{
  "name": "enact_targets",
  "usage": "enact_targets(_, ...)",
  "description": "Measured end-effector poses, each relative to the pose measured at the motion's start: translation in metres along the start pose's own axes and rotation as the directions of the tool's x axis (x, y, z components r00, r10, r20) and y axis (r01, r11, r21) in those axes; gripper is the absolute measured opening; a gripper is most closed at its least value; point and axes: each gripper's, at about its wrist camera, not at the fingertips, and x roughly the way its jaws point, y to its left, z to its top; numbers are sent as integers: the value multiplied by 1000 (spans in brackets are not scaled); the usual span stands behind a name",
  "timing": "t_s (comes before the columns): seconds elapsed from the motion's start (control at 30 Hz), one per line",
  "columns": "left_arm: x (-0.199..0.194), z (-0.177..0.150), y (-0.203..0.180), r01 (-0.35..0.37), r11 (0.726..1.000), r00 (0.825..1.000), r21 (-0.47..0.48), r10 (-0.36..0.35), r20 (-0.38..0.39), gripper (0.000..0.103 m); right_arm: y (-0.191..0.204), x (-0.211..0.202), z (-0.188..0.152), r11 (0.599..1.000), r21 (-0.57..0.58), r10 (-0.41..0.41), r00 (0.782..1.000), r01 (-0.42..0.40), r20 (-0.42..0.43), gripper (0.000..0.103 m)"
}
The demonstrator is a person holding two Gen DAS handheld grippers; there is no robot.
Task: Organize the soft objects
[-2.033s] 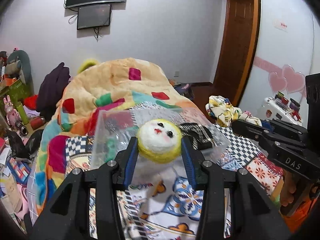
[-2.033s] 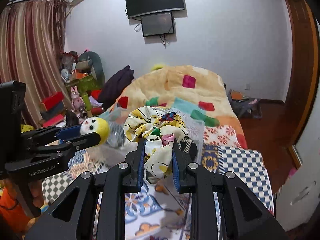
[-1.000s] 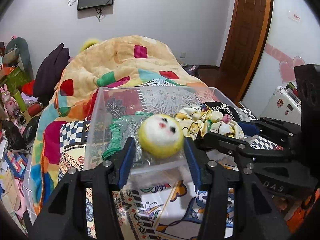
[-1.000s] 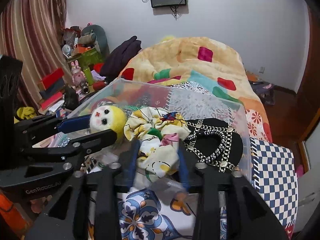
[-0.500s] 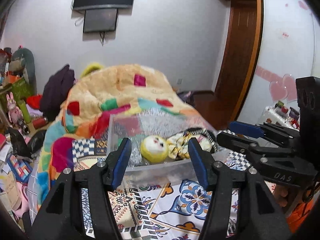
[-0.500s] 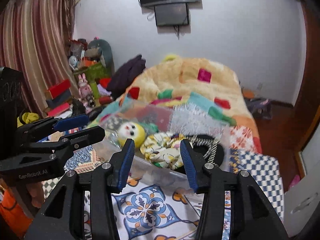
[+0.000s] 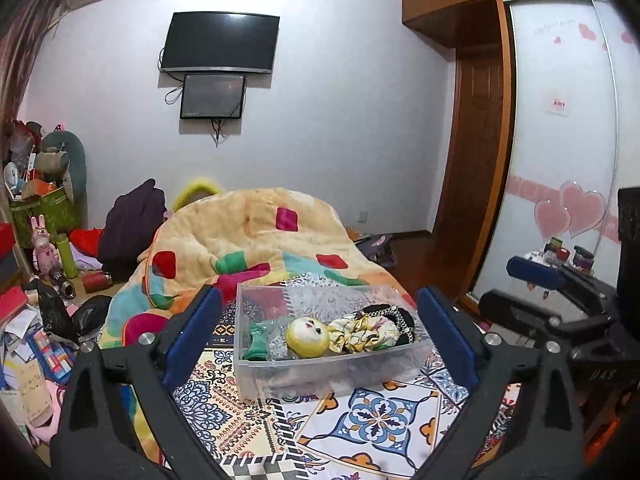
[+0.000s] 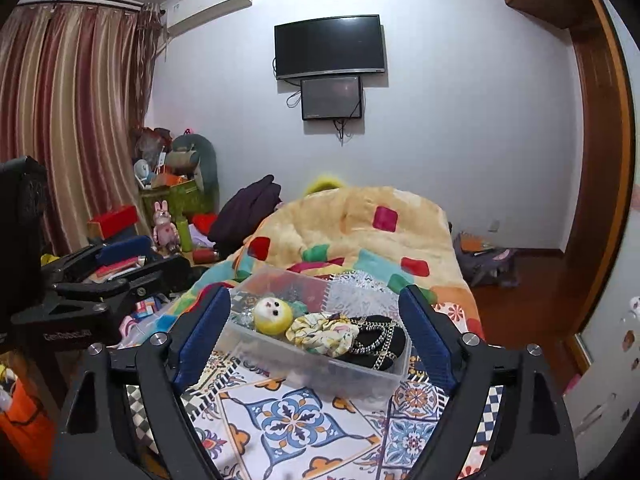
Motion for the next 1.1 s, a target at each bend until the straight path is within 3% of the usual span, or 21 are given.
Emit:
enact_targets(0.17,-5,-4,-3,-16,1000,1000,26,16,20,102,4,-4,-5,999,-10,-34,999,34,23,98)
enact_targets(0.53,-11,-12,-16,-47,995,998,87,43,40,102,1,-10,-8,1000,1,-22,999,22,40,98)
enact_targets(1.1,-8,-14,-13,-33,997,999,73,31,20,102,-4,-12,-8,999,25,-23,999,22,37,98)
